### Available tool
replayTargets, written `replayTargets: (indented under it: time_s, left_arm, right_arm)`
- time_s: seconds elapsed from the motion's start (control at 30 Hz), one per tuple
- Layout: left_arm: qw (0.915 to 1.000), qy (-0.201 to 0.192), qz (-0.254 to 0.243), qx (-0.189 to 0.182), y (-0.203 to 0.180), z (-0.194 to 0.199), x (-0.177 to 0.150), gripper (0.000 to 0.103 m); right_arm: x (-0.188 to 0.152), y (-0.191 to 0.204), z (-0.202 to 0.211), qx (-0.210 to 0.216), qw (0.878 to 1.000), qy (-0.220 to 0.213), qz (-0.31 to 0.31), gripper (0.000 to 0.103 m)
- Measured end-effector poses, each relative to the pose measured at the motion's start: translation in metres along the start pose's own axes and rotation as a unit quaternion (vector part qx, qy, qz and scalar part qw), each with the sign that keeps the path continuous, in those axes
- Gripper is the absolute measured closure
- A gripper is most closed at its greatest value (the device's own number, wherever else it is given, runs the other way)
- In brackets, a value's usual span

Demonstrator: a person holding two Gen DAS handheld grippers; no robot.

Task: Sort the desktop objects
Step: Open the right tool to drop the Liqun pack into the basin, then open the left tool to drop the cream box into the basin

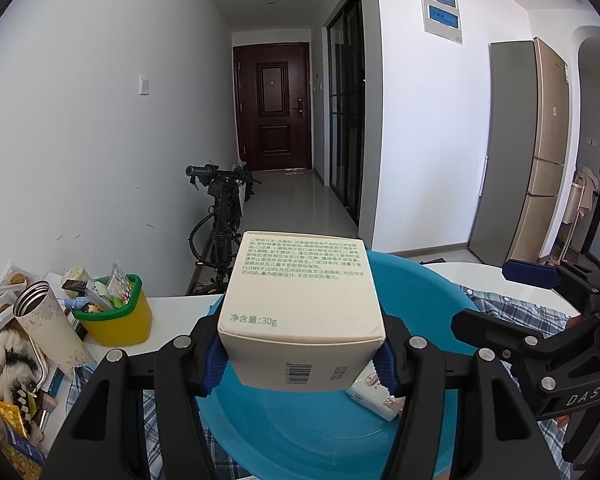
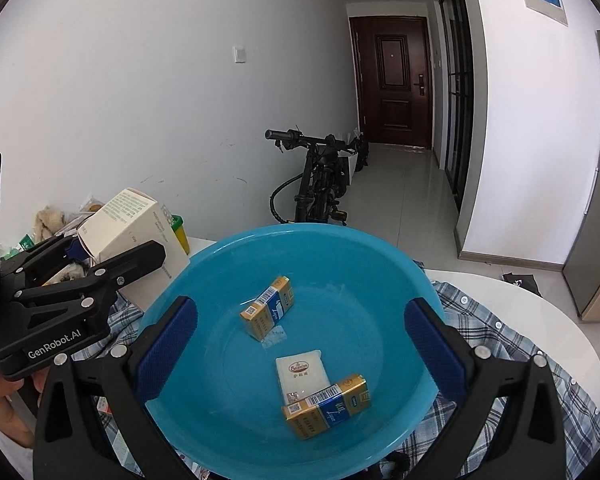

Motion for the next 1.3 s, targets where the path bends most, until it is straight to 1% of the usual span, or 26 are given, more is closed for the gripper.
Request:
replayTargets:
  time_s: [0.43, 0.6, 0.8, 1.2, 1.3]
  left_arm:
    - [1.0000, 0.001, 0.000, -0.002, -0.0029, 0.0013, -0.0015, 0.041]
    - [1.0000, 0.003, -0.004, -0.003, -0.0057, 0.0009, -0.0027, 0.041]
    - [1.0000, 0.004, -0.002, -0.005, -0.0073, -0.0004, -0.0020, 0.041]
    - [1.0000, 0.007, 0.004, -0.004, -0.0068, -0.0027, -0.0030, 0.041]
    - [0.9999, 0.009, 0.002, -0.009, -0.0083, -0.0028, -0.0031, 0.041]
  right_arm:
    - [0.0019, 0.0006, 0.0032, 0.004, 1.000, -0.006, -0.004, 0.000]
    - [0.0012, 0.0004, 0.0044, 0.004, 1.000, -0.006, -0.005, 0.000]
    - [0.0009, 0.0015, 0.0056, 0.010, 1.000, -0.004, -0.003, 0.000]
    - [0.0005, 0.0050, 0.0065, 0.009, 1.000, -0.001, 0.001, 0.000]
    - [0.0005, 0.0056, 0.0068, 0.009, 1.000, -0.001, 0.001, 0.000]
Point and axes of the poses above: each gripper's, at about its wrist camera, not at the fingertips, and z roughly against the way its jaws point, y to its left, x to its top, the point moved 1 cm from there along -z, roughly the way its jaws point, and after that the axes turned 1 degree about z, right-handed, at the moved point
